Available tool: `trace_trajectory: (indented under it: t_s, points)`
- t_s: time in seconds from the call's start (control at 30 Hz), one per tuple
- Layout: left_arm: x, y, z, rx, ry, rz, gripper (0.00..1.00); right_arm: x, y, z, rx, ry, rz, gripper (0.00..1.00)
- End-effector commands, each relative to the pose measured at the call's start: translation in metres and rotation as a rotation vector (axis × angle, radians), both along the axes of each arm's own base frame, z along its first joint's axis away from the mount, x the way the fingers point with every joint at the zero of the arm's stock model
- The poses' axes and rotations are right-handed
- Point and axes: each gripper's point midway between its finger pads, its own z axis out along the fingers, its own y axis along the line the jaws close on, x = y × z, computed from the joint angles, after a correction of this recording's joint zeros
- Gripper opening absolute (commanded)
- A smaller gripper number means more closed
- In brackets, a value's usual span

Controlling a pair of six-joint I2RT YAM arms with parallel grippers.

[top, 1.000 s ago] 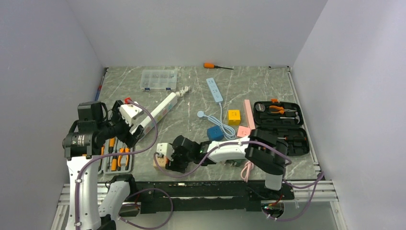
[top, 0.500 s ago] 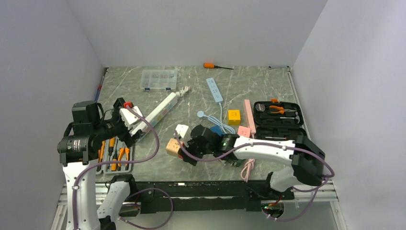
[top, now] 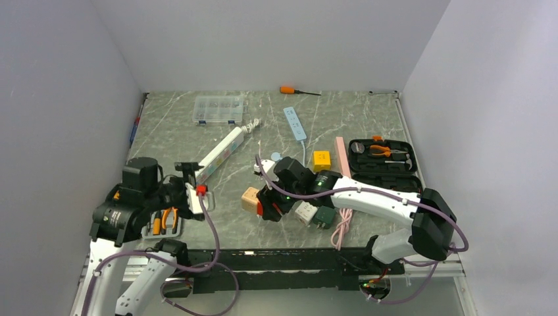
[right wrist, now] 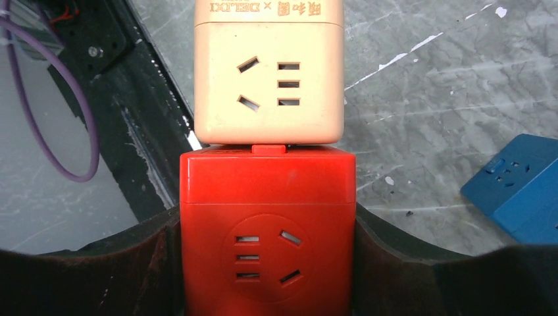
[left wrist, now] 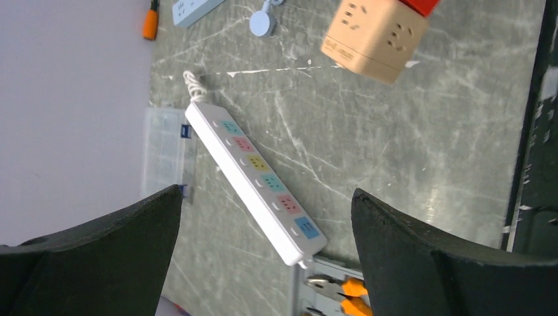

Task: Pull the plug off the socket
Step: Remove the plug from the socket.

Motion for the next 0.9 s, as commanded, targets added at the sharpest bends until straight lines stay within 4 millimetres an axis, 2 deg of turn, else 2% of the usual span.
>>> trace_trajectory:
  t_s: [0.0,0.17,0.4,0.6,0.73,0.87]
  points:
    - [0.011,-0.007,0.006,0.098,-0.249,-0.102,0.99,0.009,0.015,0.058,0.157,-0.017,-0.017,0.0]
    - [0.002,-0.021,0.006,0.131,-0.361,-0.233,0.99,0.014,0.017,0.075,0.207,-0.007,-0.016,0.0]
    - [-0.007,-0.041,-0.012,0.148,-0.469,-0.397,0.99,0.018,0.029,0.094,0.266,0.004,0.007,0.0]
    - [0.002,-0.06,-0.021,0.122,-0.443,-0.406,0.99,0.017,0.045,0.119,0.35,0.011,0.036,0.0]
    - [0.007,-0.075,-0.017,0.108,-0.452,-0.404,0.99,0.02,0.05,0.125,0.366,0.007,0.039,0.0]
    - [0.008,-0.085,-0.024,0.131,-0.428,-0.417,0.99,0.022,0.053,0.128,0.377,0.005,0.039,0.0]
